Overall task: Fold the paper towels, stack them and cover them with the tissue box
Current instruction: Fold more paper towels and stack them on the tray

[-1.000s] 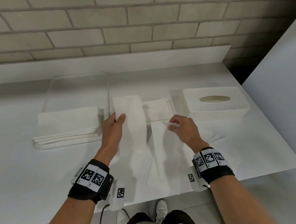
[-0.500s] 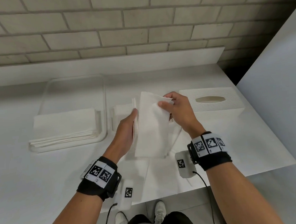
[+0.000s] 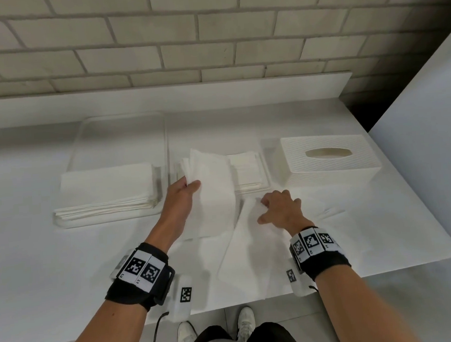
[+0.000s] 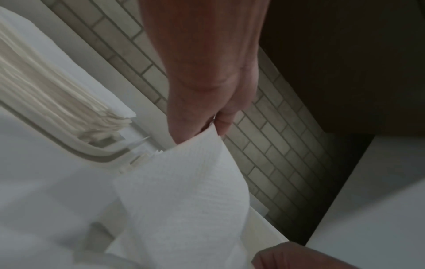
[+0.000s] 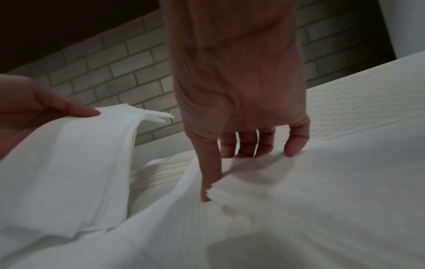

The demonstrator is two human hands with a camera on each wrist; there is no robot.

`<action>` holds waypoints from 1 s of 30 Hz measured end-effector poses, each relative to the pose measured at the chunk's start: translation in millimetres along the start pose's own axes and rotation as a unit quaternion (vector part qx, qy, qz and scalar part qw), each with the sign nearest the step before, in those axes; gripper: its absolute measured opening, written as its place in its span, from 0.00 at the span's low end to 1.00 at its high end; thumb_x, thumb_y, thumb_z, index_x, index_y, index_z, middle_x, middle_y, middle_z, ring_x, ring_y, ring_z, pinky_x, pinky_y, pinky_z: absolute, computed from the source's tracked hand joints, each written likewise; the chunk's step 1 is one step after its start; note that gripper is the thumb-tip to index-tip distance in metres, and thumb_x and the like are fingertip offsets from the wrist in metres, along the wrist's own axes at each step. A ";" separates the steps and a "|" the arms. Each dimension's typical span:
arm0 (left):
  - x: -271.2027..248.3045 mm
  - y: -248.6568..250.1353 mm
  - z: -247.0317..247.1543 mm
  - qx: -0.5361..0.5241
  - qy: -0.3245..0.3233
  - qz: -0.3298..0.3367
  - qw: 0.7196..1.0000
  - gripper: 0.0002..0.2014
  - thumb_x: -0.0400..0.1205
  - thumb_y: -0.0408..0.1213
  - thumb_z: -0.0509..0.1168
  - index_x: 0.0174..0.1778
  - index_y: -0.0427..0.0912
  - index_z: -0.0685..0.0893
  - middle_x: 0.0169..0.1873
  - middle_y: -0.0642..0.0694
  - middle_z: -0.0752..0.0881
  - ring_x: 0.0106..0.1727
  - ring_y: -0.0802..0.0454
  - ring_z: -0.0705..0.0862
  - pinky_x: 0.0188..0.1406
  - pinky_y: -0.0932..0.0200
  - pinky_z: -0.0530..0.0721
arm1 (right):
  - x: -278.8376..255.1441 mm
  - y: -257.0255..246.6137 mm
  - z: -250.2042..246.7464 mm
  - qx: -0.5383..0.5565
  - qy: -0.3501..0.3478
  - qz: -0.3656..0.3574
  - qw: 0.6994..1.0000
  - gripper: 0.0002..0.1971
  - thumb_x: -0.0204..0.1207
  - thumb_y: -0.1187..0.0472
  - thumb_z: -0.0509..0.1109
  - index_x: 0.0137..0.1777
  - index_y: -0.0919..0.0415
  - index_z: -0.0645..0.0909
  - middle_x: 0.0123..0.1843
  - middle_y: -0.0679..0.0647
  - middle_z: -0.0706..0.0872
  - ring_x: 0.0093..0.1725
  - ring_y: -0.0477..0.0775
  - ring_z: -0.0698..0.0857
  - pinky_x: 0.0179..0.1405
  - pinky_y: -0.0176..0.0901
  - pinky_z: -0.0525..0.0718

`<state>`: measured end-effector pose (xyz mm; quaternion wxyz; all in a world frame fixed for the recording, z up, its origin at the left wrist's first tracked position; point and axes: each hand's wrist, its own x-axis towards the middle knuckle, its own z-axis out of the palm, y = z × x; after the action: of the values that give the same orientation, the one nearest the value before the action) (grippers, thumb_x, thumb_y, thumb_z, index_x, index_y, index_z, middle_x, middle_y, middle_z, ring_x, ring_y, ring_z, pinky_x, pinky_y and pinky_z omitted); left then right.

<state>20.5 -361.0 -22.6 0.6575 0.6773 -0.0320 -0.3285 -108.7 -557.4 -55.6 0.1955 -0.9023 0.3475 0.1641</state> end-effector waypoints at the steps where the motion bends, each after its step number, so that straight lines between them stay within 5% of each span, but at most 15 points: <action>1: 3.4 -4.5 -1.6 -0.002 -0.008 -0.005 1.000 0.39 0.68 0.54 0.70 0.77 0.45 0.74 0.76 0.48 0.77 0.77 0.48 0.73 0.79 0.42 0.66 | -1.2 -0.9 -2.2 -0.007 -0.004 -0.005 1.000 0.17 0.66 0.52 0.79 0.53 0.52 0.79 0.59 0.51 0.80 0.67 0.57 0.72 0.63 0.56 0.67; 6: -8.0 -2.3 4.0 0.040 0.010 0.070 0.997 0.26 0.87 0.46 0.57 0.82 0.46 0.66 0.80 0.53 0.70 0.80 0.56 0.66 0.83 0.50 0.60 | -12.8 -4.2 -22.2 0.113 0.027 -0.065 0.991 0.10 0.66 0.56 0.79 0.43 0.48 0.80 0.51 0.46 0.85 0.58 0.51 0.81 0.57 0.50 0.65; 9: -11.0 0.8 6.3 0.051 0.002 0.095 0.994 0.29 0.85 0.51 0.57 0.82 0.44 0.65 0.81 0.53 0.68 0.81 0.57 0.64 0.84 0.48 0.59 | -25.9 -12.9 -46.2 0.239 0.022 -0.130 0.962 0.10 0.64 0.62 0.81 0.34 0.47 0.83 0.41 0.47 0.88 0.45 0.51 0.86 0.54 0.48 0.79; 12: -14.2 3.4 15.4 0.047 -0.046 0.097 0.993 0.18 0.87 0.44 0.58 0.70 0.41 0.79 0.67 0.51 0.84 0.73 0.53 0.78 0.75 0.53 0.72 | -39.1 -30.5 -67.9 0.298 0.018 -0.172 0.939 0.09 0.66 0.67 0.81 0.35 0.52 0.85 0.36 0.49 0.86 0.35 0.47 0.83 0.35 0.34 0.81; 15: -23.7 4.8 24.4 0.015 -0.122 0.063 0.990 0.13 0.88 0.36 0.56 0.59 0.49 0.86 0.55 0.52 0.91 0.60 0.53 0.88 0.59 0.59 0.81 | -44.6 -48.0 -82.4 0.349 0.038 -0.201 0.914 0.06 0.66 0.67 0.81 0.40 0.61 0.88 0.37 0.47 0.87 0.32 0.41 0.83 0.33 0.30 0.81; 20: -33.6 7.5 21.6 -0.098 -0.180 0.007 0.979 0.22 0.85 0.54 0.57 0.67 0.44 0.82 0.61 0.43 0.89 0.65 0.43 0.86 0.65 0.46 0.84 | -41.8 -69.6 -94.2 0.355 0.112 -0.213 0.903 0.05 0.67 0.64 0.80 0.40 0.58 0.87 0.36 0.45 0.86 0.31 0.41 0.81 0.29 0.27 0.77; 22: -34.1 4.3 19.4 -0.080 -0.153 0.031 0.985 0.18 0.82 0.45 0.66 0.65 0.41 0.83 0.61 0.40 0.89 0.66 0.36 0.84 0.67 0.40 0.81 | -41.0 -72.9 -89.9 0.390 0.146 -0.204 0.886 0.08 0.68 0.61 0.80 0.47 0.55 0.86 0.42 0.45 0.87 0.39 0.43 0.83 0.37 0.32 0.81; 24: -31.2 3.1 14.2 -0.098 -0.112 0.051 0.988 0.13 0.83 0.36 0.66 0.63 0.39 0.84 0.59 0.39 0.89 0.66 0.34 0.84 0.65 0.42 0.83 | -40.3 -69.0 -78.1 0.454 0.155 -0.175 0.860 0.22 0.69 0.54 0.80 0.62 0.49 0.79 0.57 0.45 0.84 0.53 0.43 0.82 0.49 0.37 0.83; 26: -30.9 7.6 9.8 -0.142 -0.110 0.068 0.981 0.15 0.84 0.34 0.64 0.67 0.36 0.81 0.62 0.38 0.88 0.65 0.38 0.85 0.65 0.44 0.83 | -44.7 -62.9 -63.2 0.528 0.070 -0.157 0.831 0.32 0.70 0.50 0.79 0.72 0.48 0.71 0.66 0.46 0.81 0.63 0.47 0.82 0.58 0.41 0.83; 28: -32.4 11.7 6.2 -0.149 -0.117 0.091 0.978 0.16 0.83 0.33 0.65 0.67 0.37 0.80 0.62 0.39 0.88 0.62 0.42 0.87 0.62 0.47 0.85 | -49.0 -61.6 -46.4 0.554 -0.026 -0.169 0.815 0.27 0.74 0.56 0.77 0.72 0.55 0.74 0.65 0.51 0.86 0.65 0.53 0.86 0.61 0.47 0.85; 30: -32.3 9.7 4.6 -0.105 -0.108 0.114 0.982 0.17 0.78 0.35 0.69 0.63 0.41 0.83 0.58 0.43 0.90 0.60 0.46 0.89 0.57 0.52 0.86 | -51.6 -66.3 -32.5 0.551 -0.030 -0.182 0.814 0.18 0.77 0.61 0.73 0.67 0.60 0.80 0.61 0.54 0.89 0.61 0.55 0.88 0.63 0.54 0.86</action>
<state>-3.2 -350.9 -0.4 0.7505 0.5570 -0.1452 -0.3248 -94.0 -498.3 10.7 0.6969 -0.6847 0.2029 -0.0663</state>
